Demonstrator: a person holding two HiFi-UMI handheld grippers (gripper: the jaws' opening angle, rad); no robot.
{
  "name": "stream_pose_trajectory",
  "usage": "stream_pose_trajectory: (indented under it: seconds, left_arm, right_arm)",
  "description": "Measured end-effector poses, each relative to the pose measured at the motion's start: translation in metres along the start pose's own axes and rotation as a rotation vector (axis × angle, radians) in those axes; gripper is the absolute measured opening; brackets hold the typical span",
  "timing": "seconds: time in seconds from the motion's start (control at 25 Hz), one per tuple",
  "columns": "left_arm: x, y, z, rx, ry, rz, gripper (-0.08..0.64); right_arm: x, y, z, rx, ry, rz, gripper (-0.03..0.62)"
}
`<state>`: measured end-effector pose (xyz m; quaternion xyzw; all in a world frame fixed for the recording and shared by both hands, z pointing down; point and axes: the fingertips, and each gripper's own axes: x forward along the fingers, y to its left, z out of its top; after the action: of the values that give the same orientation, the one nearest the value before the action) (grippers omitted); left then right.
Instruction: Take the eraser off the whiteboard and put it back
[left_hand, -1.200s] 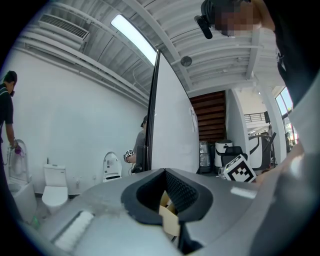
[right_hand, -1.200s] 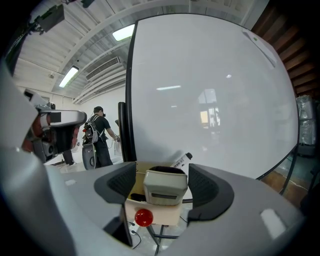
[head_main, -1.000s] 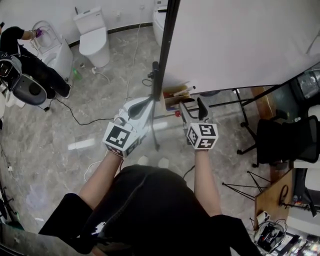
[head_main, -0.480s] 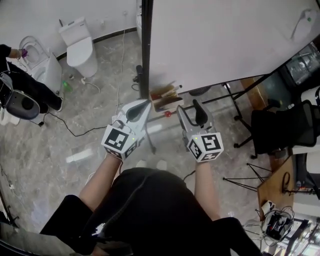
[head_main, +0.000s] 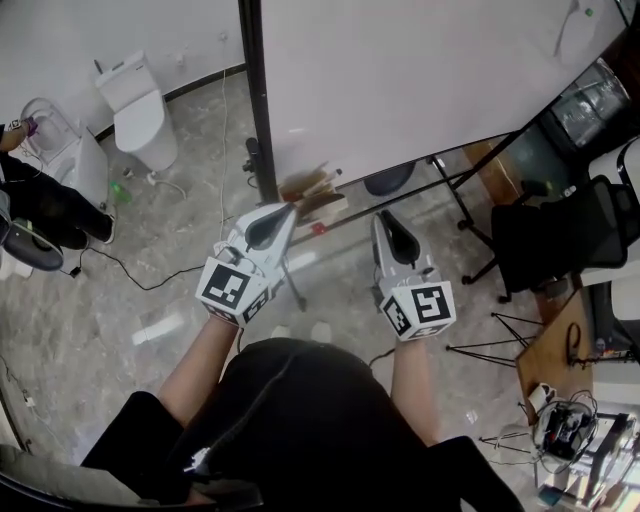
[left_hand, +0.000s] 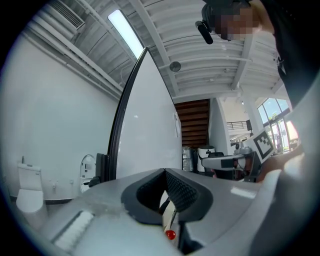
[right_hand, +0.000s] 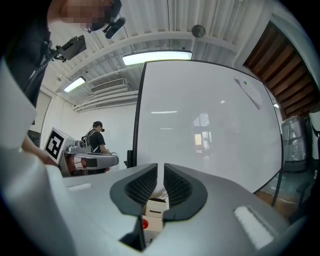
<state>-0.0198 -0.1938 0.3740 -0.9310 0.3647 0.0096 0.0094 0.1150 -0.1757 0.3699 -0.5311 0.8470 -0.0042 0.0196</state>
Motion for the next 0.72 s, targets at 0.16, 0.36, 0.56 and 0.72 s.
stream_pose_trajectory:
  seconds: [0.16,0.36,0.56,0.72]
  left_arm:
    - [0.003,-0.004,0.005,0.007,-0.006,-0.018,0.004]
    - [0.002,-0.003,0.005,0.002,-0.008,-0.017,0.003]
    - [0.000,0.002,0.006,0.001,-0.010,-0.011,0.003]
    - [-0.001,0.003,0.006,0.000,-0.008,-0.010,0.003]
  right_arm:
    - [-0.008,-0.003,0.009,-0.010,-0.015,-0.018,0.034]
    - [-0.012,-0.005,0.015,-0.020,-0.025,-0.030,0.009]
    - [-0.010,-0.003,0.016,-0.017,-0.024,-0.020,0.009]
    - [-0.008,-0.002,0.016,-0.017,-0.022,-0.019,0.009]
